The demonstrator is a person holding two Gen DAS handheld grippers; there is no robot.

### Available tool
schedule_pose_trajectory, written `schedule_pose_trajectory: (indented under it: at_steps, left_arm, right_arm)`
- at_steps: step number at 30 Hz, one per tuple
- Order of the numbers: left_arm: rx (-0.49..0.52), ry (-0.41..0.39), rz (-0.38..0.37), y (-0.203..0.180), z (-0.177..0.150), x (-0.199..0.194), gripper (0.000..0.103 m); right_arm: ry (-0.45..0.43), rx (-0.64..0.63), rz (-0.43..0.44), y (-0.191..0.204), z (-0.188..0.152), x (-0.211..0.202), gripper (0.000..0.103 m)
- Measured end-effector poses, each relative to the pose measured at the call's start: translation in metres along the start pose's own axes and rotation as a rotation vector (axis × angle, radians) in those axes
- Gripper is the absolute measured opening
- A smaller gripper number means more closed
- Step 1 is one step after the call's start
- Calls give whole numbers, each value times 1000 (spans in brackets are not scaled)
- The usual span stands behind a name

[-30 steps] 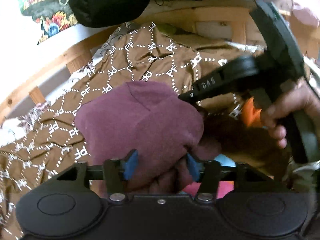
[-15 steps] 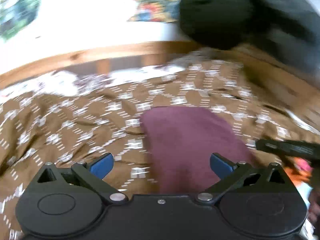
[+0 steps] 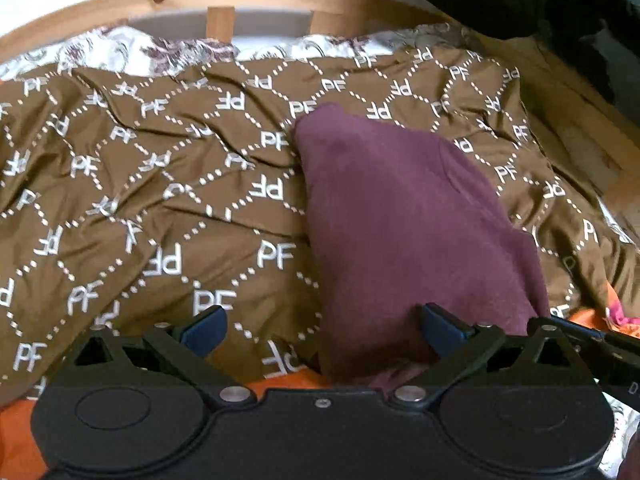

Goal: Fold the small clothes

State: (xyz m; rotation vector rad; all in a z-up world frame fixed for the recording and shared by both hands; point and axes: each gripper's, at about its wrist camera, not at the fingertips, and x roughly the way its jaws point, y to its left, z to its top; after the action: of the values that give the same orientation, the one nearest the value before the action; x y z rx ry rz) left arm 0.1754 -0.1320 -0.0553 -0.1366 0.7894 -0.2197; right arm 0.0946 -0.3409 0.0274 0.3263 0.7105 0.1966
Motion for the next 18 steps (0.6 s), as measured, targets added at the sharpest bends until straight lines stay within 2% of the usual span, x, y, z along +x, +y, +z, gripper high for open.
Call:
schedule_pose_trajectory:
  at_steps: [4,10,12,15,16,17,18]
  left_arm:
    - [-7,32,-39,1,-6,4,102]
    - [11,30,-24,0,-11,5,102]
    - [17,28,-18,-1,-10,5,102]
    - [22,26,-11,-2,-9,5,102]
    - [24,26,-10,-2,-9,5,102]
    - [24,27,-10,-1,-9,5,102]
    - [23,28,-11,-1,-9,5,102]
  right_arm:
    - [21,-19,-22,0,-5,-10,8]
    - [34,27,1,-10,-11,-3,9]
    - [28,26,8,-12,-10,-4,13]
    - [26,36,4,-15,-8,-4,36]
    - [29,31,-1,-16,-7,-5,54]
    - [28,21,-9,-16,-5,-7,64]
    - [22,5,-19,-16,-3,-9,67]
